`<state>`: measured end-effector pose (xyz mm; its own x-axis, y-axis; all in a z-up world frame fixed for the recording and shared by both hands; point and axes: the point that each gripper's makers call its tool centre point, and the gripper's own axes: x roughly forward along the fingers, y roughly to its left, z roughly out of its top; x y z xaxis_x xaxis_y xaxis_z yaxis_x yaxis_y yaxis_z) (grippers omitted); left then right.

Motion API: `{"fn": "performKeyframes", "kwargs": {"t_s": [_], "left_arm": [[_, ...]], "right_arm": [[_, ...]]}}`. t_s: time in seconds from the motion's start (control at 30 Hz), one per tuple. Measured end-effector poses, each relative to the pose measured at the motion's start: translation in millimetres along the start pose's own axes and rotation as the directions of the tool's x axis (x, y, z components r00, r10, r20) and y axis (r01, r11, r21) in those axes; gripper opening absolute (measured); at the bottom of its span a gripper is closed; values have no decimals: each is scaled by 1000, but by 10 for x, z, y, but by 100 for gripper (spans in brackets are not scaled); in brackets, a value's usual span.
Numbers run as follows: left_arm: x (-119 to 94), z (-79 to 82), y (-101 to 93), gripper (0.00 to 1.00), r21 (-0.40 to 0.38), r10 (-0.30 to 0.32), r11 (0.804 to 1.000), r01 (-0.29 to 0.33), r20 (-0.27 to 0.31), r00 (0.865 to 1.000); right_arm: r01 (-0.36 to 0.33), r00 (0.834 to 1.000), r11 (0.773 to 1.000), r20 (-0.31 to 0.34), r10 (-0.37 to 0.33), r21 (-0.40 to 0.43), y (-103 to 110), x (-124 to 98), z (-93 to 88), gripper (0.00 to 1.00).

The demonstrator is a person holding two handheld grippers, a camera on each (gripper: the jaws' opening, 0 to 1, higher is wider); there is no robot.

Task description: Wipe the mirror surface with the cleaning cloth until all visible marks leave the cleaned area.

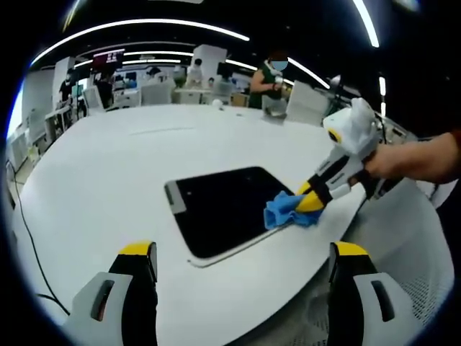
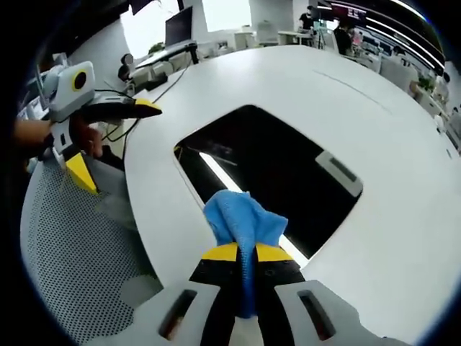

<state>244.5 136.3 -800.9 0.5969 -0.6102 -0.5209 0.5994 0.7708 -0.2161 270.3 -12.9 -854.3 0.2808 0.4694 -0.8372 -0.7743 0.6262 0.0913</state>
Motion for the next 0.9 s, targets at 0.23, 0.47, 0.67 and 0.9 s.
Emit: {"fn": "performKeyframes", "kwargs": {"t_s": [0.23,0.47,0.67,0.9], "left_arm": [[9,-10,-3,100,0,-5,1000,5,-5,1000],[9,-13,-6,100,-1,-5,1000,5,-7,1000],[9,-18,-7,100,3,-7,1000,7,-11,1000],[15,-28,-16,100,0,-11,1000,11,-15,1000]], "right_arm": [[5,1000,1000,-4,-5,3,-53,-38,-50,1],[16,1000,1000,-3,-16,15,-128,-103,-126,1],[30,1000,999,1,-30,19,-157,-124,-148,1],[52,999,998,1,-52,28,-158,-119,-140,1]]}}
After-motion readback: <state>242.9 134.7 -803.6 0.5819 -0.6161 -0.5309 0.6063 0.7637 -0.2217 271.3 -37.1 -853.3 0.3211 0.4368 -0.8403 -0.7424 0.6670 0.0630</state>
